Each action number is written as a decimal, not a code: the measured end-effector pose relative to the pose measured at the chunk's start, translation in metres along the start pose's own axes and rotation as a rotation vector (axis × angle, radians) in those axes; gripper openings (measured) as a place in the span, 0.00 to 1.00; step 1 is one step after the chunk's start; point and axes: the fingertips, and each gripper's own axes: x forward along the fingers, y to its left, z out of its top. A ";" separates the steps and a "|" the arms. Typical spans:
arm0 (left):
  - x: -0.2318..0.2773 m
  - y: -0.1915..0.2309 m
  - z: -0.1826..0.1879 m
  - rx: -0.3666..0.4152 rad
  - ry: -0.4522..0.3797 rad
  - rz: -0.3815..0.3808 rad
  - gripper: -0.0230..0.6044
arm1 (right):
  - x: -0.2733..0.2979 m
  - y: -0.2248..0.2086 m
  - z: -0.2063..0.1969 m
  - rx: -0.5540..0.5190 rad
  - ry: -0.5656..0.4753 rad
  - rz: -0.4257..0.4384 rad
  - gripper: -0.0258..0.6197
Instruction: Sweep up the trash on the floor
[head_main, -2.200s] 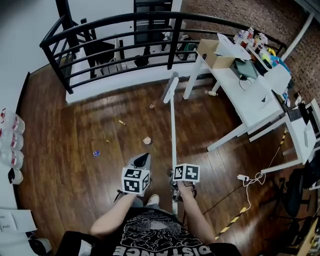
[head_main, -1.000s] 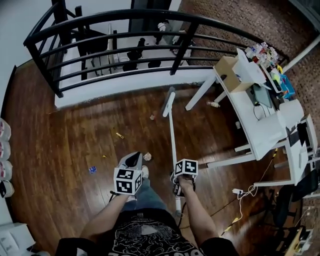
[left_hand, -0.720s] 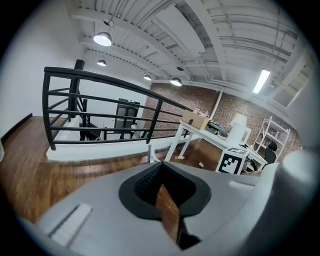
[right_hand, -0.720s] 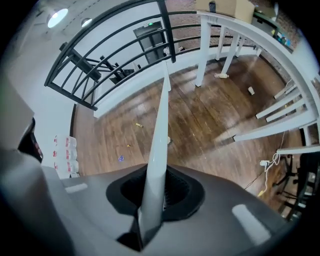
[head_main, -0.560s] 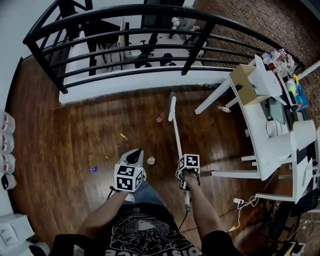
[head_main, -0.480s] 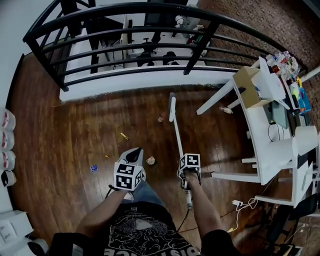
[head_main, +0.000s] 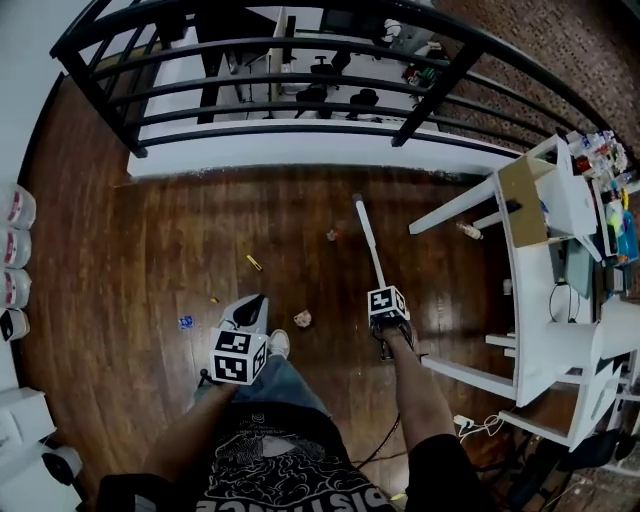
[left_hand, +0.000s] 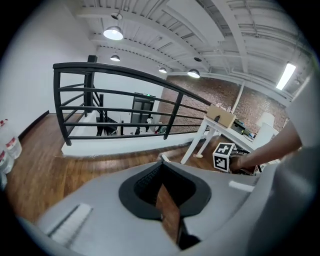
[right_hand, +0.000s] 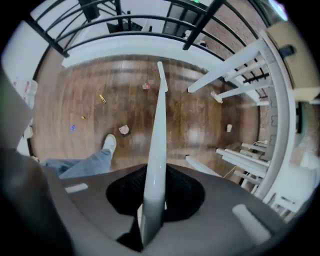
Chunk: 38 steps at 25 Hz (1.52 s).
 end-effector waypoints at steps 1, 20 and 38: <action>0.000 0.005 -0.002 -0.006 0.004 0.009 0.05 | 0.005 -0.002 0.006 -0.031 0.015 -0.037 0.11; -0.028 0.053 -0.031 -0.111 0.022 0.126 0.05 | 0.024 0.114 -0.006 -0.303 0.115 0.029 0.13; -0.097 0.114 -0.106 -0.193 0.033 0.156 0.05 | 0.013 0.229 -0.047 -0.468 0.093 -0.030 0.13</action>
